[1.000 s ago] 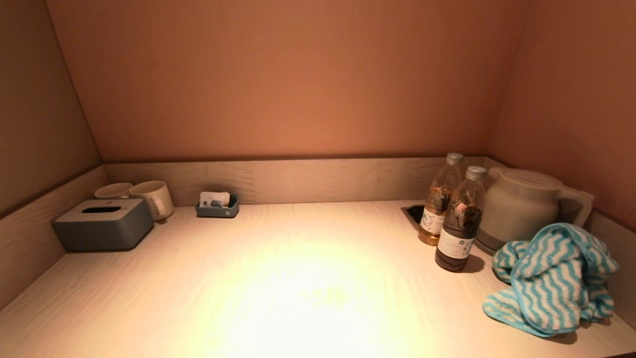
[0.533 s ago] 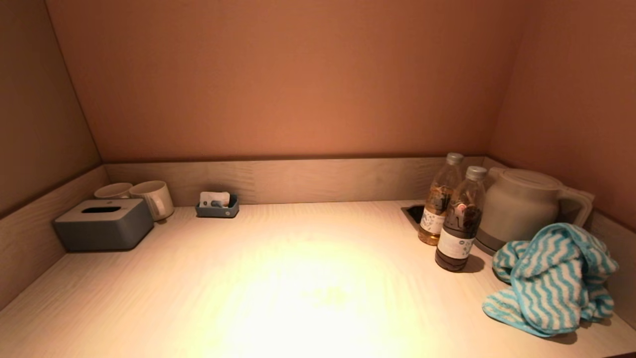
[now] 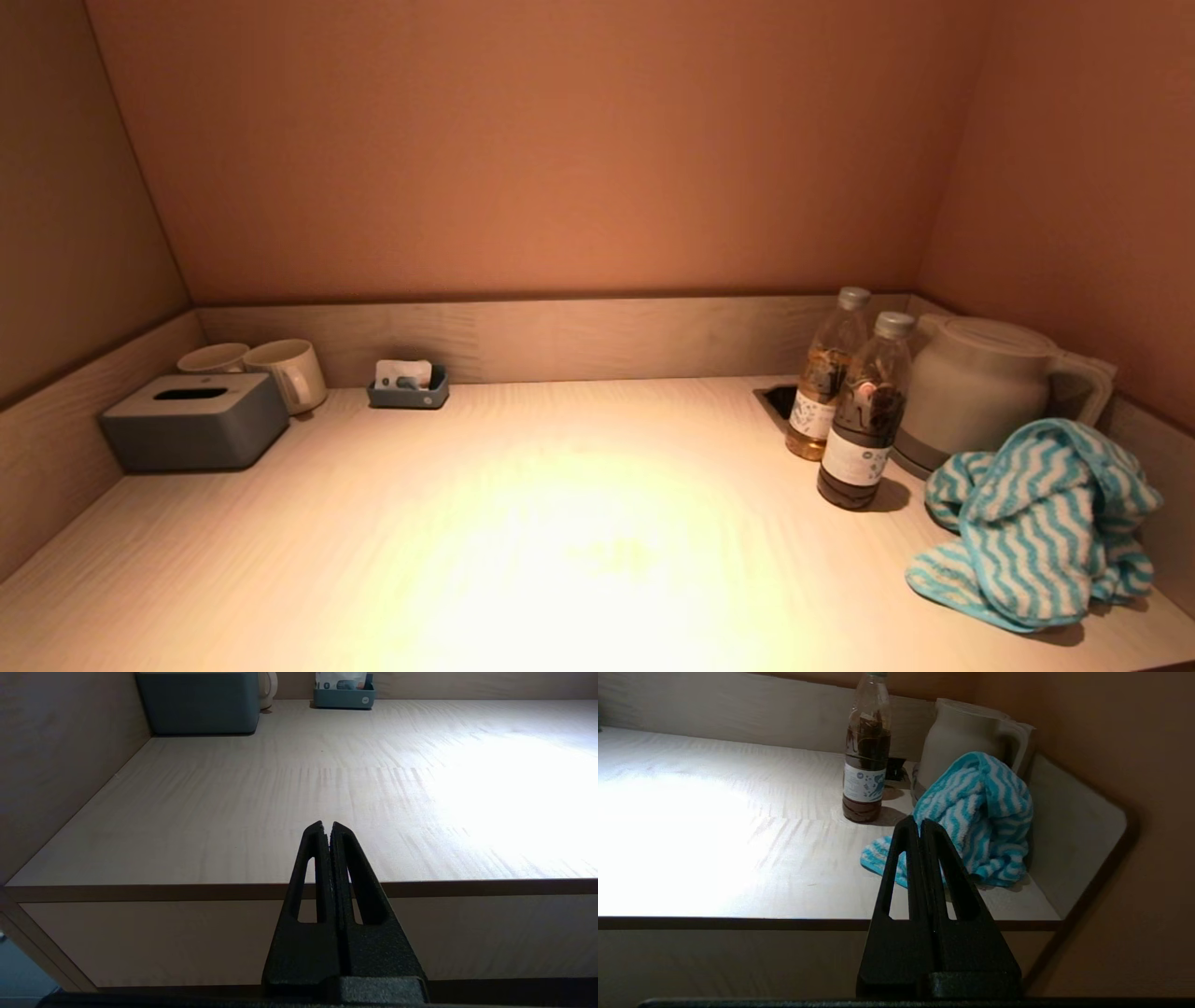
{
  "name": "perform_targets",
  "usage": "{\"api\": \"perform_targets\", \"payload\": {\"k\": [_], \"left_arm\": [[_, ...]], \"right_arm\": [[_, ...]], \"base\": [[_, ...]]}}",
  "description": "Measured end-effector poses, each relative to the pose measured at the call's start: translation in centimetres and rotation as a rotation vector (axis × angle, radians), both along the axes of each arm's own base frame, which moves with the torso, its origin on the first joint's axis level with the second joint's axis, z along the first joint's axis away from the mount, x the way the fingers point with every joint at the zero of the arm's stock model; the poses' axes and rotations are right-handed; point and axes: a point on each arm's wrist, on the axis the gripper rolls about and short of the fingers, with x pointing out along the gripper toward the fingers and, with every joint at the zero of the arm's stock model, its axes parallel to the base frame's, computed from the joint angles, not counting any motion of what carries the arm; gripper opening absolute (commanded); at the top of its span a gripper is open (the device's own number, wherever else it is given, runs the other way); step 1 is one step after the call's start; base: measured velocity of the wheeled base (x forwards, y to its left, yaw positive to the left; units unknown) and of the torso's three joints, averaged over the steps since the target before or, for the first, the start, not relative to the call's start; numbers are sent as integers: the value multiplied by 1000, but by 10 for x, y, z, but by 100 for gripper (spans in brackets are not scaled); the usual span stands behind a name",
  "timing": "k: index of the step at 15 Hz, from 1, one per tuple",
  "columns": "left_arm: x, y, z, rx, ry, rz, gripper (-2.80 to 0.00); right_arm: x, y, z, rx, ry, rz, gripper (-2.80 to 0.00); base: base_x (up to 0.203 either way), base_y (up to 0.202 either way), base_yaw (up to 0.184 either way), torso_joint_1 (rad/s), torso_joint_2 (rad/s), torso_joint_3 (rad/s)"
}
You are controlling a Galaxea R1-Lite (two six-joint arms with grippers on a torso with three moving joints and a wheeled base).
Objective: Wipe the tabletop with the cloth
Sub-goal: Pick up the tablecloth
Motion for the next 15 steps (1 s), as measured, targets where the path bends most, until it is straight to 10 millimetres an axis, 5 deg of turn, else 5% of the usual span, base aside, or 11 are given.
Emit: {"api": "perform_targets", "payload": {"k": [4, 10, 15], "left_arm": [[0, 0, 0, 0, 0, 1, -280], [0, 0, 0, 1, 0, 0, -280], [0, 0, 0, 1, 0, 0, -280]], "right_arm": [[26, -1, 24, -29, 192, -57, -280], [144, -6, 64, 60, 506, -217, -280], [236, -28, 64, 178, 618, -372, -280]], "base": [[0, 0, 0, 0, 0, 0], [0, 0, 0, 0, 0, 0], [0, 0, 0, 0, 0, 0]]}}
